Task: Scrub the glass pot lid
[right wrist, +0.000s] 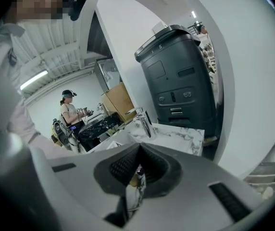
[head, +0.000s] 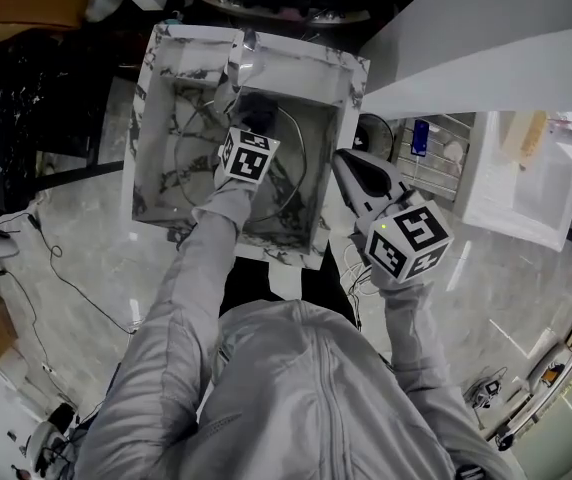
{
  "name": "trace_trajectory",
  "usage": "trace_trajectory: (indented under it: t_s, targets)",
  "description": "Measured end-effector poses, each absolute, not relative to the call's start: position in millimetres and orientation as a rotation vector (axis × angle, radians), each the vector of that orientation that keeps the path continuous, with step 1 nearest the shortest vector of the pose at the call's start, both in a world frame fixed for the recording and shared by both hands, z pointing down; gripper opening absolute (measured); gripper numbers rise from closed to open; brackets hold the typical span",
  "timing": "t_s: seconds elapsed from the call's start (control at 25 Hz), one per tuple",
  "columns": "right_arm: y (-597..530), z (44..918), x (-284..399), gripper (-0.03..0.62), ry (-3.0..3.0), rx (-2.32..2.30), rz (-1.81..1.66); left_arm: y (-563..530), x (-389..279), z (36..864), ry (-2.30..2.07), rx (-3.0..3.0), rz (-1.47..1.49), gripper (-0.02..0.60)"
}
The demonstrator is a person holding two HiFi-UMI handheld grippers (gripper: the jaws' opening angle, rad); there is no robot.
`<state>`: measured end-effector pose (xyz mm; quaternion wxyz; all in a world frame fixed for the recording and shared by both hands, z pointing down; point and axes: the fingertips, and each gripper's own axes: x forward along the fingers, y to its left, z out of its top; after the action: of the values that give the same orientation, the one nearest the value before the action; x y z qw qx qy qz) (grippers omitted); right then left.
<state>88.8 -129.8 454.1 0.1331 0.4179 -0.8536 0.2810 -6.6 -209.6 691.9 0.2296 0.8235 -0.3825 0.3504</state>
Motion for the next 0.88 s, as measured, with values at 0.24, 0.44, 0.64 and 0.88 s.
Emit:
trace_trajectory:
  t_s: [0.24,0.44,0.64,0.88]
  targets:
    - [-127.7,449.3,88.7,0.028,-2.478,1.262,0.836,-199.3,6.8,691.8,-0.954,2.296,0.97,0.069]
    - [-123.8,447.9,87.7,0.028,-2.457,1.296,0.833,-184.8,23.6,691.1,-0.84,2.338,0.993,0.067]
    - [-120.5,441.3,88.7,0.028,-2.46,1.346,0.793,-175.5,33.0,691.2,-0.774,2.361,1.013,0.067]
    - [-111.5,441.6,90.1,0.028,-2.432,1.401,0.83,-163.2,41.5,690.5,-0.691,2.387,1.035,0.067]
